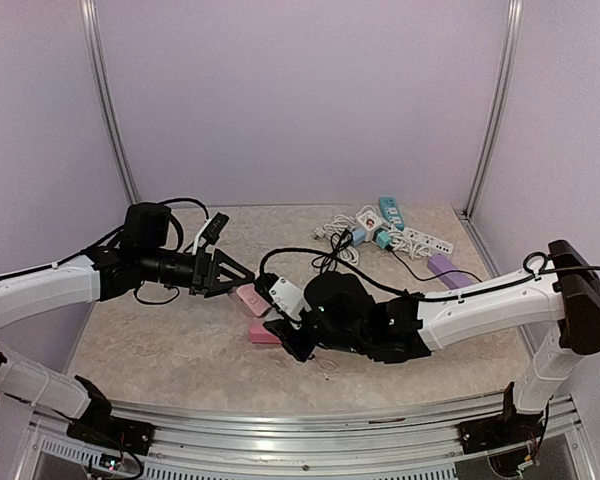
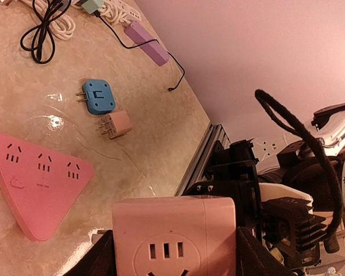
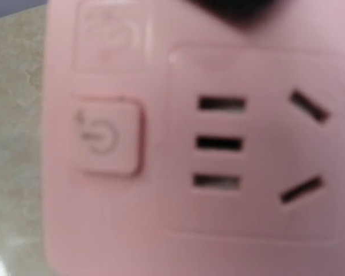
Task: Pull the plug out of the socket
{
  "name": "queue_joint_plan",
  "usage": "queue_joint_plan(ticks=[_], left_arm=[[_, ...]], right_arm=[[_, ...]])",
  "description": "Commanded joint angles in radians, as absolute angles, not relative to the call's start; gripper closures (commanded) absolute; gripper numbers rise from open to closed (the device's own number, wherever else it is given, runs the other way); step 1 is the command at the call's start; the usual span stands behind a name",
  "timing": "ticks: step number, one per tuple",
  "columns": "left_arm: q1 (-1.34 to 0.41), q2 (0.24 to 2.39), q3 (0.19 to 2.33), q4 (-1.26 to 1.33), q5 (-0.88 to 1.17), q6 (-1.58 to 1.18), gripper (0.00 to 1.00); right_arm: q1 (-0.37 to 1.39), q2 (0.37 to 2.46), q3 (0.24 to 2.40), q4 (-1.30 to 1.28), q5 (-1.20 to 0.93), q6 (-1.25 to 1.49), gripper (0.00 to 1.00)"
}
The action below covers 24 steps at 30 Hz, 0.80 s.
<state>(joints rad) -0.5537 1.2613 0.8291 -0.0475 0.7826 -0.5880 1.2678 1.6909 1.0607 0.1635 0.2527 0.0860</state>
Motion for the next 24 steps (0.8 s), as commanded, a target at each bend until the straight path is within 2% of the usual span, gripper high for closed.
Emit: queue_joint_plan(ticks=[1,16,24], left_arm=[[-0.508,1.285,0.867,-0.037,0.687,-0.529,0.58],[-0.506,1.278,0.863,-0.037,0.670,-0.530,0.58],[-0.457,1.202,0.807,-0.038,0.620,-0.545,0.58]], right_arm=[[1.325,1.677,1.085,0.150,0.153,0.040,1.00],[1.327,1.647,1.071,0.149,0.363,0.126,1.00],[1.276,1.535,0.987,0.136,0.451,0.233,1.00]])
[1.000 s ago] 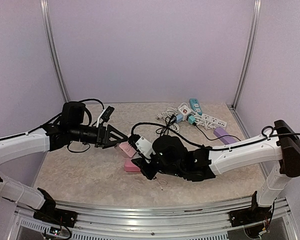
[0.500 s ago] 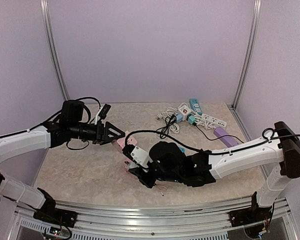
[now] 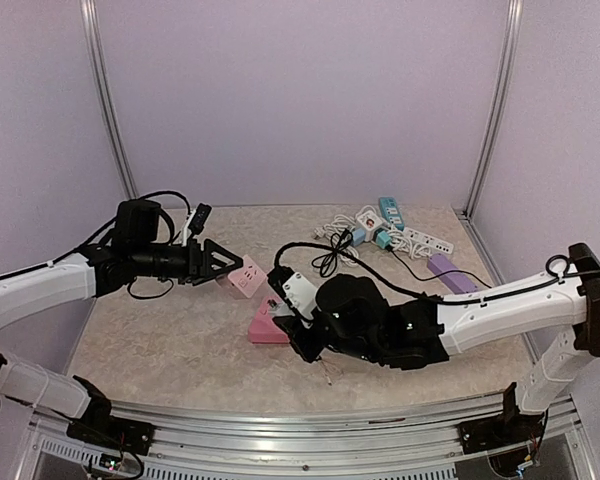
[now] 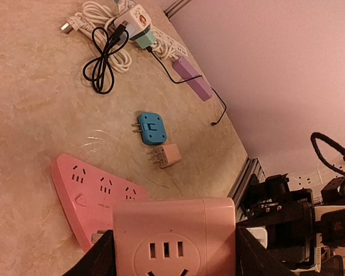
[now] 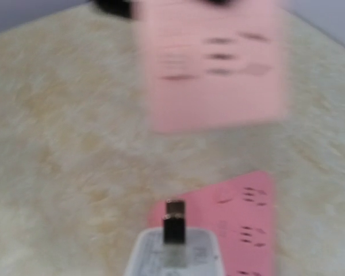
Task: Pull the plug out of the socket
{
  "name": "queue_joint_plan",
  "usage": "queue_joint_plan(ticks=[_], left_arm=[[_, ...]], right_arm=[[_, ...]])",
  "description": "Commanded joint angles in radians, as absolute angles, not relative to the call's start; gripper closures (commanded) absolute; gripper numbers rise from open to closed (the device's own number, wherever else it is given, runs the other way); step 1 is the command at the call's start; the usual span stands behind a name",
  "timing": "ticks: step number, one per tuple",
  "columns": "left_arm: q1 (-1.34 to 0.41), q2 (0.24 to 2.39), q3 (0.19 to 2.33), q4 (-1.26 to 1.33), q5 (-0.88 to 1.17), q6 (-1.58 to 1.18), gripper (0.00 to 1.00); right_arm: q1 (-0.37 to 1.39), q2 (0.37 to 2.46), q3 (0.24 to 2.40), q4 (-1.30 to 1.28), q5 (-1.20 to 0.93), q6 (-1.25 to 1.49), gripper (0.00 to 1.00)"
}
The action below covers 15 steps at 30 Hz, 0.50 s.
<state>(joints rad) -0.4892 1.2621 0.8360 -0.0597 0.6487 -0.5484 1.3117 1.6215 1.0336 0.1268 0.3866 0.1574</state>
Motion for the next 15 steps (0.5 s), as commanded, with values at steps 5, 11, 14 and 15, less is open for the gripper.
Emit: queue_joint_plan(ticks=[5,11,14,15], left_arm=[[-0.417,1.158,0.757,-0.039,0.611,-0.557,0.58],[-0.412,1.157,0.725,-0.043,0.594,-0.563,0.58],[-0.410,1.161,0.716,-0.051,0.576,-0.561,0.58],[-0.410,1.163,0.714,-0.055,0.569,-0.560,0.58]], right_arm=[[1.183,1.481,0.910,0.125,0.382,0.332,1.00],[1.039,1.536,0.868,0.109,0.194,0.452,1.00],[1.002,1.575,0.861,0.108,0.164,0.485,1.00],[0.991,1.587,0.859,0.115,0.145,0.491,1.00]])
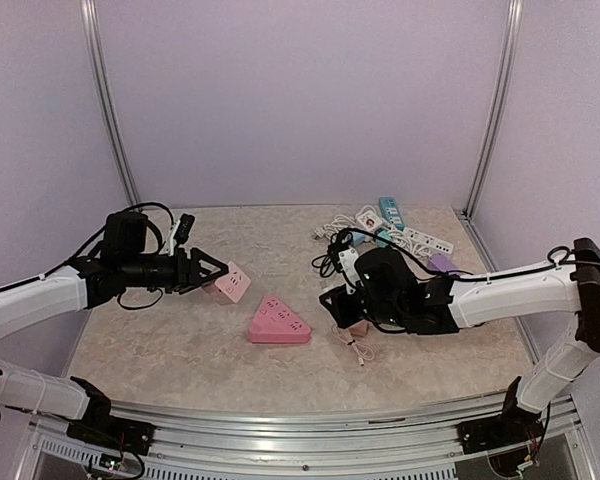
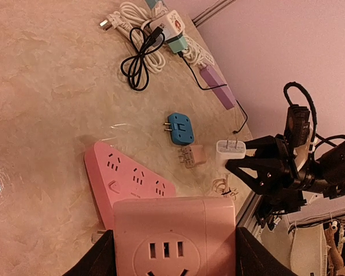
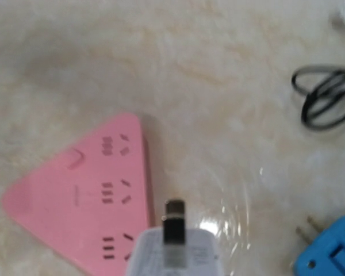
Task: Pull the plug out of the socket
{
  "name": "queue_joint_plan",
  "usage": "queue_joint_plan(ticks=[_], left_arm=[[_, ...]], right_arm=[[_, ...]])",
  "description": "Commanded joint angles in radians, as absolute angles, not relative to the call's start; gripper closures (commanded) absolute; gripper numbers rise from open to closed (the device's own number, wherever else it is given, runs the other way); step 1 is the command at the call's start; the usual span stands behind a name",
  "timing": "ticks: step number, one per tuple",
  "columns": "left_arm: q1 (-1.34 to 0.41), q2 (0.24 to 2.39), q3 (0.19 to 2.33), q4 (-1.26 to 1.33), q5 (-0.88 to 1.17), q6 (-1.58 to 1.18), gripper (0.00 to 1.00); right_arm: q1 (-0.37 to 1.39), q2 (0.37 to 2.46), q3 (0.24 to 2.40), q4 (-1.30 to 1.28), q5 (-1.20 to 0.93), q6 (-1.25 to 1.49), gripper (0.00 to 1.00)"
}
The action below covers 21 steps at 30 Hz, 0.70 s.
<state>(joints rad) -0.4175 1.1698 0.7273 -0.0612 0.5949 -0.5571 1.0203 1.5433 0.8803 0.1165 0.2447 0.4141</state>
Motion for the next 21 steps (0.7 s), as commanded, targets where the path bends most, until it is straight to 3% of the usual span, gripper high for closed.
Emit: queue_joint_plan(ticks=[1,14,21], left_arm=[[-0.410,1.165,0.712,-0.058,0.565,-0.560,0.58],[-0.407,1.196,0.698,-0.082,0.542,-0.555,0.58],[-0.407,1.200,0.695,-0.088,0.531,-0.554,0.58]], right_arm=[[0.980,1.604,0.856,0.125,0.122,0.494,1.00],[0.927,1.754,0.887,0.121,0.013,0.554,1.00],[0.924,1.781,0.900,0.104,0.016,0.558,0.87]])
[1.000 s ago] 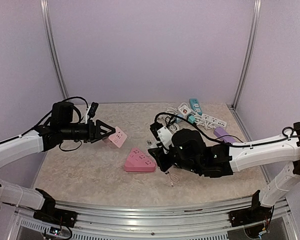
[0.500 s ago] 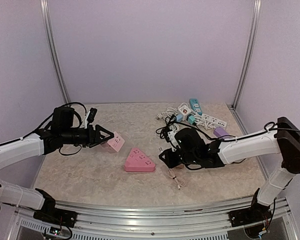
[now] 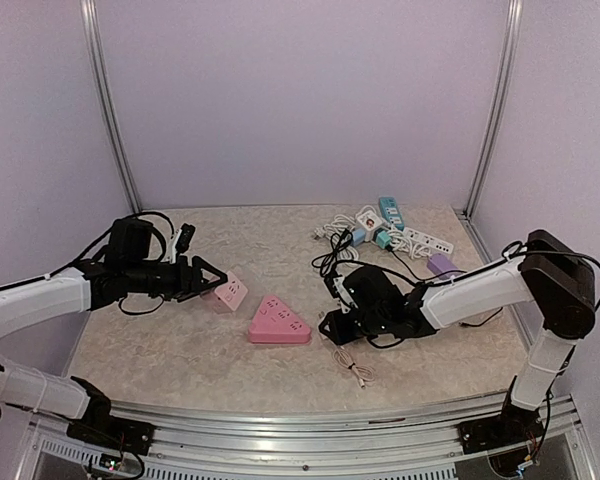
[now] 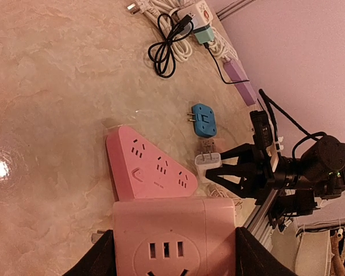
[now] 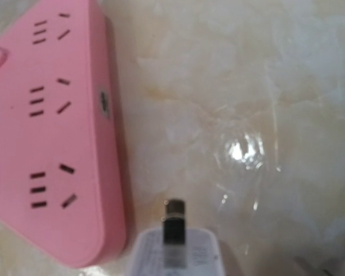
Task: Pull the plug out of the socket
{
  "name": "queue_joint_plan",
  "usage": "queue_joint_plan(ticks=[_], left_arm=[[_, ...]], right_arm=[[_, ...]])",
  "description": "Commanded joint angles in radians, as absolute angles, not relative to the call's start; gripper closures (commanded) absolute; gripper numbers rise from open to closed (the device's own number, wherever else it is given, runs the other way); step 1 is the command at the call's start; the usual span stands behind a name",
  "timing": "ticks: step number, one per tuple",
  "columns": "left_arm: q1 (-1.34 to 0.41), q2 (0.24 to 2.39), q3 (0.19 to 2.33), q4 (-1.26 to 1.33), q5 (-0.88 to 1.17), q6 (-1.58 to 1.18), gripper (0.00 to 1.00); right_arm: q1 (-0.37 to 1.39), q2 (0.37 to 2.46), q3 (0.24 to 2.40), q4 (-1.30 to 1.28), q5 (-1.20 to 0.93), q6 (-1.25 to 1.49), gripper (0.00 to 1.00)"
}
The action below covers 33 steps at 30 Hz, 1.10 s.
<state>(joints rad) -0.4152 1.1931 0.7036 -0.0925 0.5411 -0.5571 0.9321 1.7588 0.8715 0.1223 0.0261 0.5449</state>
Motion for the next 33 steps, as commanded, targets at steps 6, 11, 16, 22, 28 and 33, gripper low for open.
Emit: queue_joint_plan(ticks=[6,11,16,22,28,33], left_arm=[[-0.407,1.200,0.696,-0.094,0.527,-0.551,0.58],[-0.407,1.200,0.698,-0.097,0.525,-0.551,0.58],[-0.407,1.200,0.699,-0.096,0.523,-0.549,0.58],[-0.408,1.200,0.699,-0.099,0.516,-0.545,0.58],[-0.407,1.229,0.718,-0.132,0.448,-0.536,0.58],[-0.449,1.285,0.781,-0.211,0.317,-0.496,0.58]], right_arm=[[0.925,1.785,0.906,0.093,0.021,0.558,0.74],[0.924,1.775,0.907,0.082,0.035,0.555,0.64],[0.924,1.762,0.907,0.075,0.040,0.551,0.53],[0.924,1.722,0.903,0.068,0.049,0.537,0.48],[0.924,1.599,0.886,0.050,0.091,0.500,0.42],[0.924,1.490,0.876,0.007,0.190,0.478,0.40]])
